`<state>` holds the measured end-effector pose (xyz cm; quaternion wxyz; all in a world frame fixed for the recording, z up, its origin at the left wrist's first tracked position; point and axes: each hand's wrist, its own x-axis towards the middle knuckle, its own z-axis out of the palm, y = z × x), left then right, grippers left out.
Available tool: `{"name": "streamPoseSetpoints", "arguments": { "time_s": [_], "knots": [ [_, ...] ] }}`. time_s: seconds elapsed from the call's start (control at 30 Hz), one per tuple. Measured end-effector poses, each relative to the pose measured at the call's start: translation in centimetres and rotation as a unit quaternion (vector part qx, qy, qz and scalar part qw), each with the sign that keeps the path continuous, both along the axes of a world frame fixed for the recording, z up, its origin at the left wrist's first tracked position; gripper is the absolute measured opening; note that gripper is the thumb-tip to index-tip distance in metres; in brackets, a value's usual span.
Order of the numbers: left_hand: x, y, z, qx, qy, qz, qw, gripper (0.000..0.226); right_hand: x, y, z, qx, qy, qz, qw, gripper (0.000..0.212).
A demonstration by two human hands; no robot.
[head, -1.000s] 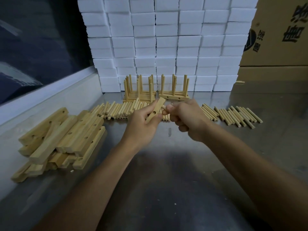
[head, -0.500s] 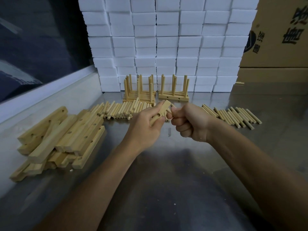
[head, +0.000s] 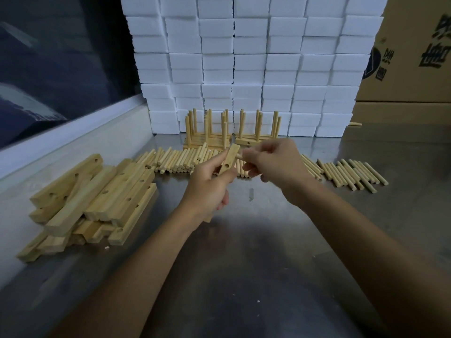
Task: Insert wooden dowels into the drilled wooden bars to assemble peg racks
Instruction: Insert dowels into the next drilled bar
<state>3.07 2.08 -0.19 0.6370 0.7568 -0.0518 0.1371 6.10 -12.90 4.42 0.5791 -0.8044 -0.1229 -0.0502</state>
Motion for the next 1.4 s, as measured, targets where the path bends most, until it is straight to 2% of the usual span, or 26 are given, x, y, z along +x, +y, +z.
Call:
{"name": "streamPoseSetpoints", "arguments": {
  "time_s": [0.03,0.1,0.2,0.23,0.3,0.37,0.43,0.5,0.6,0.67,0.77,0.9,1.07,1.4],
  "knots": [
    [0.0,0.1,0.1,-0.023,0.011,0.01,1.0,0.048,0.1,-0.3,0.3,0.052,0.069,0.034,0.996,0.018],
    [0.1,0.4,0.1,-0.074,0.044,0.039,0.996,0.048,0.6,-1.3,0.6,0.118,0.172,0.073,0.975,0.028],
    [0.4,1.3,0.0,-0.16,0.092,0.065,0.981,0.041,1.9,-2.7,0.3,0.169,0.199,0.036,0.965,0.038],
    [0.5,1.6,0.1,-0.188,0.102,0.068,0.974,0.036,2.1,-3.1,0.1,0.144,0.183,0.011,0.972,0.036],
    [0.7,1.9,0.0,-0.237,0.119,0.069,0.962,0.027,2.5,-3.7,-0.5,0.034,0.118,-0.042,0.992,0.026],
    [0.9,2.1,0.0,-0.268,0.135,0.068,0.951,0.023,3.0,-4.4,-1.7,-0.087,0.037,-0.106,0.99,0.021],
    [1.0,2.1,-0.1,-0.272,0.148,0.068,0.948,0.022,3.3,-4.9,-3.0,-0.201,-0.032,-0.149,0.968,0.02],
    [1.1,2.1,-0.3,-0.269,0.154,0.067,0.948,0.022,3.4,-5.2,-4.0,-0.282,-0.06,-0.148,0.946,0.022],
    [1.1,1.9,-0.4,-0.266,0.156,0.068,0.949,0.022,4.0,-5.0,-5.3,-0.416,-0.081,-0.1,0.9,0.043],
    [1.0,1.8,-0.4,-0.265,0.155,0.07,0.949,0.022,4.5,-4.5,-6.0,-0.456,-0.095,-0.063,0.882,0.054],
    [0.9,1.9,-0.4,-0.264,0.152,0.073,0.95,0.022,5.5,-3.8,-6.8,-0.47,-0.077,-0.029,0.879,0.063],
    [1.0,2.1,-0.2,-0.265,0.148,0.077,0.95,0.026,6.2,-3.7,-7.2,-0.495,-0.066,-0.016,0.866,0.063],
    [1.1,2.1,-0.3,-0.255,0.143,0.086,0.952,0.028,5.9,-3.5,-6.7,-0.465,-0.137,-0.096,0.869,0.053],
    [1.2,2.2,-0.5,-0.242,0.139,0.093,0.956,0.028,5.5,-3.3,-6.3,-0.46,-0.167,-0.188,0.851,0.028]
  ]
}}
